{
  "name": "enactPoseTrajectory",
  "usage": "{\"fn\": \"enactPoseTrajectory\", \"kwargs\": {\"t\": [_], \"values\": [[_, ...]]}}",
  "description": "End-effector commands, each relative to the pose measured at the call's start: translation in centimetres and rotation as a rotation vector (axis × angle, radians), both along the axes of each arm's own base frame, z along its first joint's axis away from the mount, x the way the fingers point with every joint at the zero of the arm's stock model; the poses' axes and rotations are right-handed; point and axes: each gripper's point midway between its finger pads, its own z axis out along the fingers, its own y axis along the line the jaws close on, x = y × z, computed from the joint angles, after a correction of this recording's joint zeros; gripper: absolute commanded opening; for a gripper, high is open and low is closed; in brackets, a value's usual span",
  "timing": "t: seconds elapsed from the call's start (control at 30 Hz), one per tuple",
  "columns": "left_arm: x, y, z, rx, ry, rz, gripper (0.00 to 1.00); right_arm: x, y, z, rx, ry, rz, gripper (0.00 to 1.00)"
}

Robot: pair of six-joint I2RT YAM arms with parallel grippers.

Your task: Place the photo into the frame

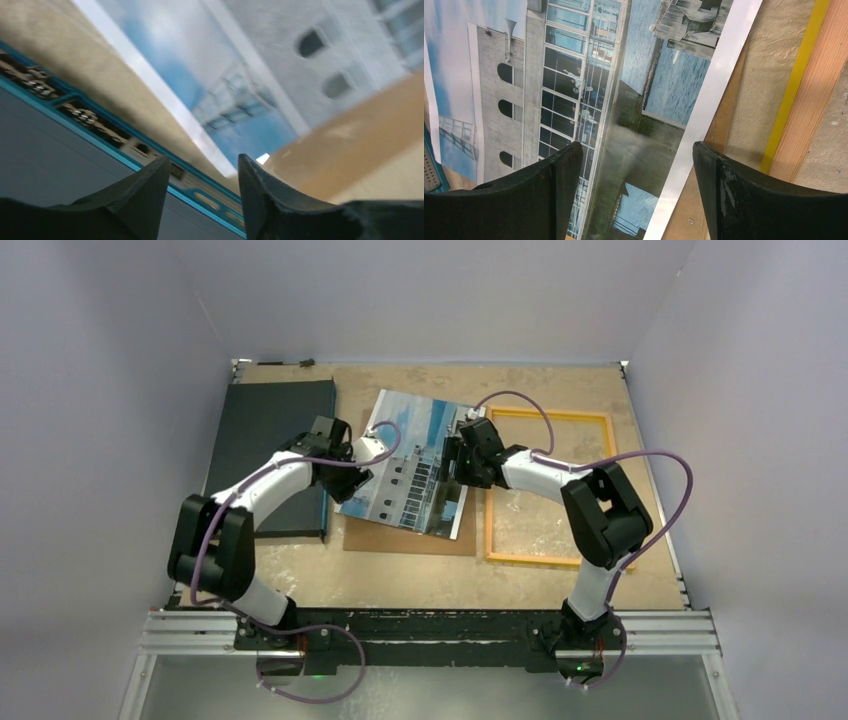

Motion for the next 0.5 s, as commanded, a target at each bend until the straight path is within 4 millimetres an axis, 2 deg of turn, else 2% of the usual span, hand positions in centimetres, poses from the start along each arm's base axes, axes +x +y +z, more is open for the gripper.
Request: {"fn": "enactPoseTrajectory", "kwargs": {"t": [0.0, 0.17, 0.37, 0.47], "values": [[6.2, 2.3, -0.2, 0.112, -0.173, 0.208, 0.45, -0.3, -0.6, 1.1, -0.013, -0.007, 0.006, 0.83], [7.4, 4.1, -1.8, 0.176, -0.218, 0.284, 0.26, 0.1, -1.1, 2.3, -0.016, -0.033, -0.012, 0.80], [6.7, 7.1, -2.7, 0.267, -0.222, 0.327, 0.06, 0.0, -1.3, 2.0, -0.007, -0.024, -0.014, 0.80], [6.3, 8.9, -3.2, 0.312, -0.222, 0.348, 0.04, -0.1, -1.1, 1.5, 0.003, -0.011, -0.008, 0.80]]}}
